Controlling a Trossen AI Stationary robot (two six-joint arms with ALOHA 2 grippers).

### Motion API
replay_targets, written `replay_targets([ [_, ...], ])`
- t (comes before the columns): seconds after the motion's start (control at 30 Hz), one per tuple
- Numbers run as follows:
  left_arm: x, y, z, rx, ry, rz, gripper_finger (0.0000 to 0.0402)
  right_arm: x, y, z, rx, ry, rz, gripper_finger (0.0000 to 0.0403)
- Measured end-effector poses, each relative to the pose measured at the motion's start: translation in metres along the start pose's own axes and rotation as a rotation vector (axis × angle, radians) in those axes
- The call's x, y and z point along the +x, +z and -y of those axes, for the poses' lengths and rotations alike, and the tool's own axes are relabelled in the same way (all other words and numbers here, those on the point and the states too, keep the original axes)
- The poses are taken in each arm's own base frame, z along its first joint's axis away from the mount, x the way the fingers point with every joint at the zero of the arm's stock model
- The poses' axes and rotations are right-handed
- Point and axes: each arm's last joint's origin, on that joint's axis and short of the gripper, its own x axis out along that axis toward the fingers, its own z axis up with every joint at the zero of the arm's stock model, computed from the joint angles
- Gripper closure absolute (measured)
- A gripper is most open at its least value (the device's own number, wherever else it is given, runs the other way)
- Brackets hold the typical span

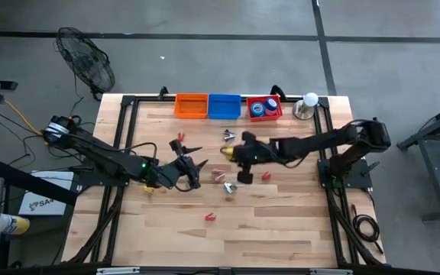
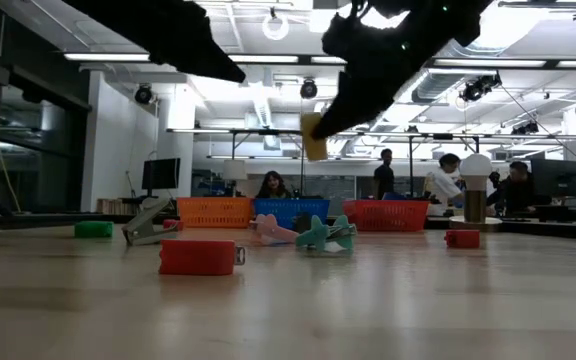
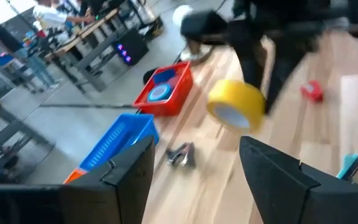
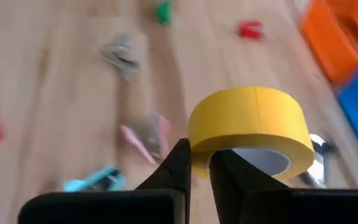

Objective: Pick and place Stapler, Stapler remover, tape
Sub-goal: Put the yellow tape into the red bin

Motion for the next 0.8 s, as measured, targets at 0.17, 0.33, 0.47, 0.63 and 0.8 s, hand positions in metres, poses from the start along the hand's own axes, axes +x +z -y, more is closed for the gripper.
replay_targets([
  [0.17,-0.006,-0.002,-0.009,-0.015,0.032,-0.037,0.0169,-0.017,0.015,0.043,0.087,-0.092,-0.123,0.0375],
  [0.33,-0.011,-0.001,-0.019,-0.007,0.071,-0.047,0.0169,-0.033,0.033,0.098,0.157,-0.169,-0.217,0.0375],
  [0.47,-0.006,-0.007,-0.029,-0.008,0.114,-0.074,0.0169,-0.047,0.036,0.140,0.223,-0.229,-0.304,0.0375],
  [0.63,0.011,-0.033,-0.047,-0.056,0.170,-0.107,0.0169,-0.055,0.033,0.181,0.279,-0.244,-0.378,0.0375],
  [0.8,0.023,-0.054,-0.060,-0.130,0.127,-0.075,0.0169,-0.051,0.034,0.208,0.275,-0.229,-0.497,0.0375],
])
